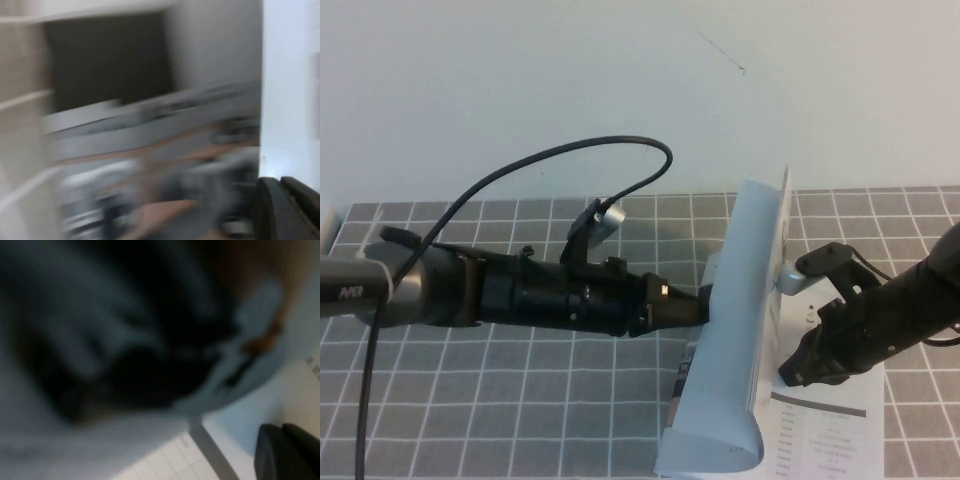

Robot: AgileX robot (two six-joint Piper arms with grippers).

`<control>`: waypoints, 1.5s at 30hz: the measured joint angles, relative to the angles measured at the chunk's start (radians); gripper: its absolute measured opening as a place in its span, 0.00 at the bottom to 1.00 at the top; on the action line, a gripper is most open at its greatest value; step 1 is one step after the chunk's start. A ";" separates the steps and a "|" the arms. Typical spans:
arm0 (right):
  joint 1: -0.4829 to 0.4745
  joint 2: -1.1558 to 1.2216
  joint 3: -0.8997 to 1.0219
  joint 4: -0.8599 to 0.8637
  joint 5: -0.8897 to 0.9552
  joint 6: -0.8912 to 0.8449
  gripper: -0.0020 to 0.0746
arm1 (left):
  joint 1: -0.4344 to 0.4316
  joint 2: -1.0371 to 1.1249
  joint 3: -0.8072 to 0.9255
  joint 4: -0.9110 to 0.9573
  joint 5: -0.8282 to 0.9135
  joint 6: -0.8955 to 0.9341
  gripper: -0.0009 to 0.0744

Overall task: Close book
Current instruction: 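Close the open booklet and leave it lying on the table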

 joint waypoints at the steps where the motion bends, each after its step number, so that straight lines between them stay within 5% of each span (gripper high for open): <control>1: 0.000 0.000 0.000 0.000 0.000 0.000 0.02 | -0.002 0.000 -0.007 -0.010 0.032 0.004 0.01; 8: 0.006 -0.024 0.000 -0.075 -0.027 0.074 0.02 | -0.002 0.000 -0.027 -0.035 0.114 0.006 0.01; 17: 0.011 -0.225 0.021 -0.516 -0.046 0.394 0.02 | -0.002 0.000 -0.031 -0.037 0.189 0.026 0.01; 25: 0.011 -0.504 0.021 -0.589 -0.030 0.482 0.02 | -0.002 0.000 -0.102 -0.037 0.202 0.048 0.03; 28: 0.011 -0.581 0.021 -0.589 -0.021 0.494 0.02 | -0.002 0.000 -0.124 -0.037 0.206 0.050 0.13; 37: 0.011 -0.628 0.025 -0.587 0.022 0.495 0.02 | -0.029 0.000 -0.134 -0.037 0.208 -0.007 0.76; 45: 0.011 -0.628 0.030 -0.585 0.025 0.495 0.02 | -0.101 -0.002 -0.134 -0.035 0.208 -0.049 0.86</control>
